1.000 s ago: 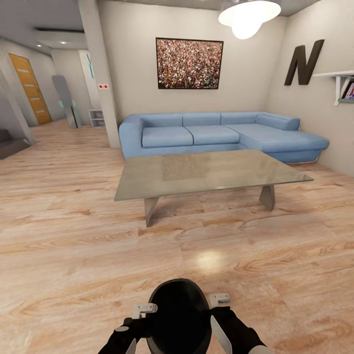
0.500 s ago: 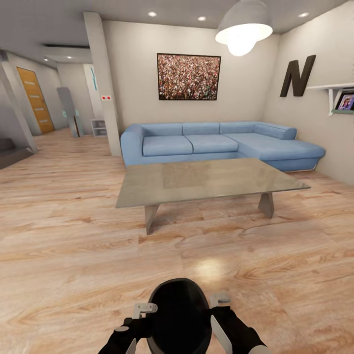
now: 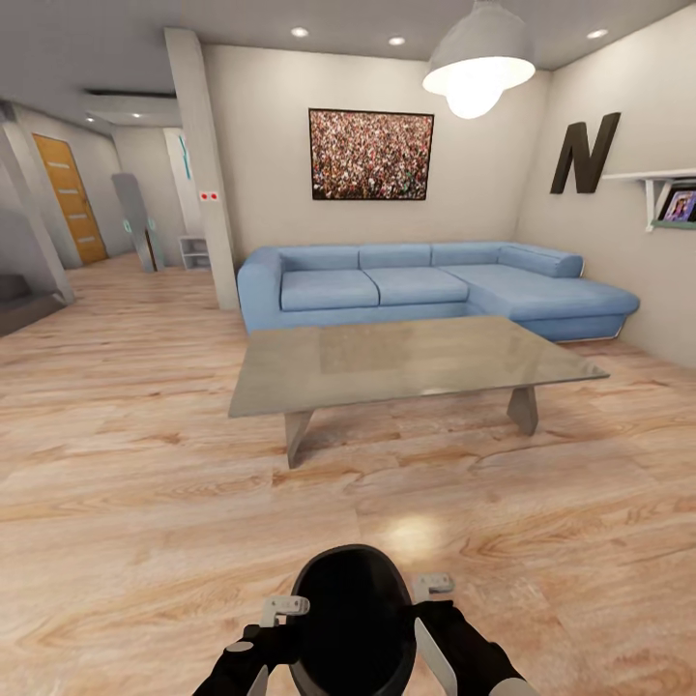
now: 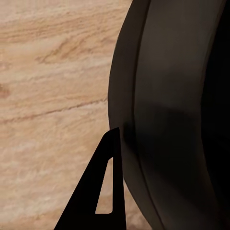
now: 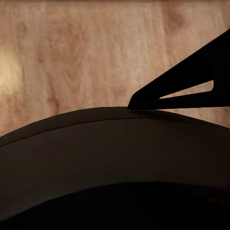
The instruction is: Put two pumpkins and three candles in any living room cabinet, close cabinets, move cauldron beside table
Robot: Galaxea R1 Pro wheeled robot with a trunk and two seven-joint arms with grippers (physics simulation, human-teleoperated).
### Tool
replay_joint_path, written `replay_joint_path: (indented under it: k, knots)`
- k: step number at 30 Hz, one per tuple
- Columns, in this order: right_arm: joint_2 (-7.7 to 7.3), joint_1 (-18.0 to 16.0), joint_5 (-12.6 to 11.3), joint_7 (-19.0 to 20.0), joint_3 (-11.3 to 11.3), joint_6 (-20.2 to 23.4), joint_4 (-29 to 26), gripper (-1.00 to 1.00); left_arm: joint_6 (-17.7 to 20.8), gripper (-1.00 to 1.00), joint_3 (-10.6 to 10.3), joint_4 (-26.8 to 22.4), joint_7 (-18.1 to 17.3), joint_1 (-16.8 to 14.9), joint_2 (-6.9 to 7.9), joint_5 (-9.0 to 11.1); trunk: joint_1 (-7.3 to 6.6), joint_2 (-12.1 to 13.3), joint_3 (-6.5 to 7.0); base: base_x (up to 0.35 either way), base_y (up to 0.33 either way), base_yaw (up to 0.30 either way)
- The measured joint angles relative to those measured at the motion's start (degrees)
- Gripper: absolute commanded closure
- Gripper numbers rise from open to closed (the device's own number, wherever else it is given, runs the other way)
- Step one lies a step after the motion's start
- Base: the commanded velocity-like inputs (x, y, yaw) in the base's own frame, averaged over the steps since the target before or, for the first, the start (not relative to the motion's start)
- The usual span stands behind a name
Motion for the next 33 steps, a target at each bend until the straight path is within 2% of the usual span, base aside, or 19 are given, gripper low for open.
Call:
replay_joint_path:
  k: [17, 33]
  knots:
    - [0.00, 0.00, -0.29, -0.01, 0.08, -0.21, -0.05, 1.00, -0.03, 1.00, 0.00, -0.08, -0.02, 0.00, 0.00, 0.03, -3.74, 6.82, 3.05, 0.000, 0.000, 0.000]
    - [0.05, -0.01, -0.11, 0.02, -0.05, -0.20, -0.14, 1.00, -0.01, 1.00, -0.03, -0.29, -0.04, 0.02, 0.00, 0.14, -3.74, 6.83, 3.05, 0.000, 0.000, 0.000]
